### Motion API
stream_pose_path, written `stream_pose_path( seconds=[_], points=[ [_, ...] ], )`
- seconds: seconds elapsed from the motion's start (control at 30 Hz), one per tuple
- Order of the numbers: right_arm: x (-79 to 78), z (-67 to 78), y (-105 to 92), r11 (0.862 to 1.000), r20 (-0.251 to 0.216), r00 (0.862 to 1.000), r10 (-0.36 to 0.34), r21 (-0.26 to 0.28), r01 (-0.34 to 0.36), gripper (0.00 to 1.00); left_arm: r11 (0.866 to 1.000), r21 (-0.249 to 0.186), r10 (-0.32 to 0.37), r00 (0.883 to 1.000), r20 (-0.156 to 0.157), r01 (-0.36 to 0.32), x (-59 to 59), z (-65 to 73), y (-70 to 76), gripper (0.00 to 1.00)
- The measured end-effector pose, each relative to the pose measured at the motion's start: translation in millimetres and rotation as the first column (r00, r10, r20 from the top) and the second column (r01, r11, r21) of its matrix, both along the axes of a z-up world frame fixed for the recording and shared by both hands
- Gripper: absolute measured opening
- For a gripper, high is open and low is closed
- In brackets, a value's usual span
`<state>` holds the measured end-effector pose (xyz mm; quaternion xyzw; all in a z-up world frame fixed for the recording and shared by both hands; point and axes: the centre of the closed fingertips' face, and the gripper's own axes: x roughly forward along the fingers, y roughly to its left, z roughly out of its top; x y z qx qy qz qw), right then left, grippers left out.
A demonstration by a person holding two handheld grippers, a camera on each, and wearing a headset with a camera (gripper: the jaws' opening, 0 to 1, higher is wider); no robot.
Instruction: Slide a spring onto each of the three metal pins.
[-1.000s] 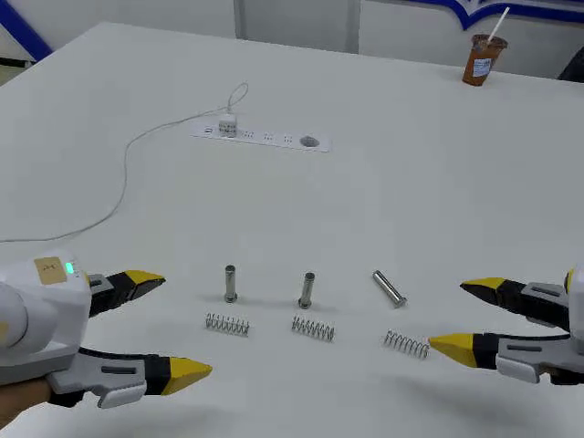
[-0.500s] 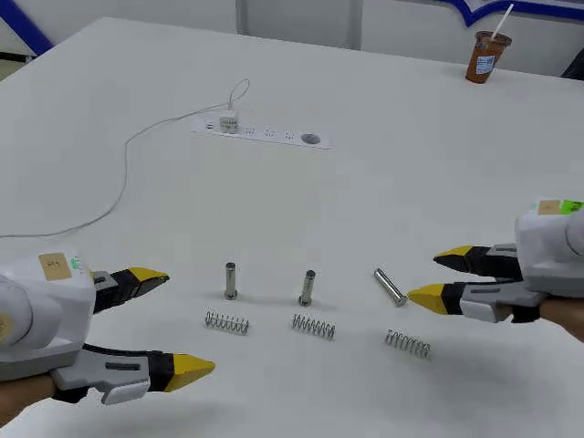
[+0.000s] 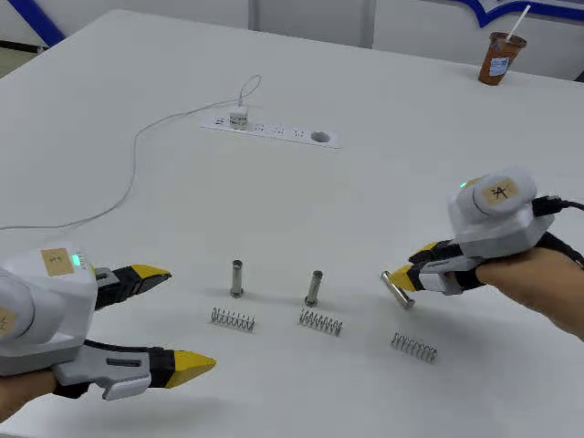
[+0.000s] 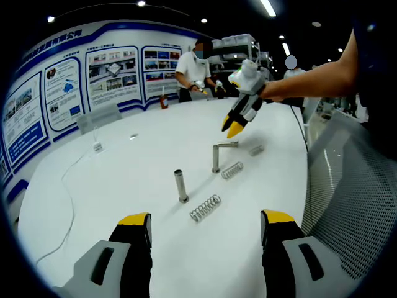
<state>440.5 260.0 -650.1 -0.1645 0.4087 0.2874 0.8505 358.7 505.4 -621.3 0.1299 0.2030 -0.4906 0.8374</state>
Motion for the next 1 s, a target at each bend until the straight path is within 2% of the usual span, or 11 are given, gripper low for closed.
stream_pose_path(
  seconds=[0.2, 0.37, 0.67, 0.87, 1.0],
  points=[
    [8.2, -11.7, 0.7, 0.999, -0.038, 0.999, -0.016, -0.035, 0.015, 0.24, 1.0, -0.002, -0.001, 1.0, -0.002, 0.001, -0.1, -0.4, -0.7, 0.73],
    [6.5, -19.0, 1.5, 0.998, -0.072, 0.997, -0.041, -0.05, 0.038, 0.2, 1.0, -0.005, -0.001, 1.0, -0.002, 0.001, 0.2, -0.3, -1.0, 0.72],
    [7.9, -22.8, 7.4, 0.996, -0.117, 0.99, -0.084, -0.04, 0.079, 0.15, 1.0, -0.003, -0.007, 1.0, -0.007, 0.007, -1.8, -1.7, -1.2, 0.71],
    [6.2, -26.7, 6.7, 0.992, -0.161, 0.979, -0.122, -0.056, 0.114, 0.12, 1.0, -0.005, -0.006, 1.0, -0.009, 0.006, -2.4, -2.6, -0.9, 0.71],
    [10.0, -29.6, 4.0, 0.991, -0.171, 0.977, -0.124, -0.07, 0.113, 0.12, 1.0, -0.006, -0.004, 1.0, -0.009, 0.004, -2.0, -2.6, 0.0, 0.7]
  ],
)
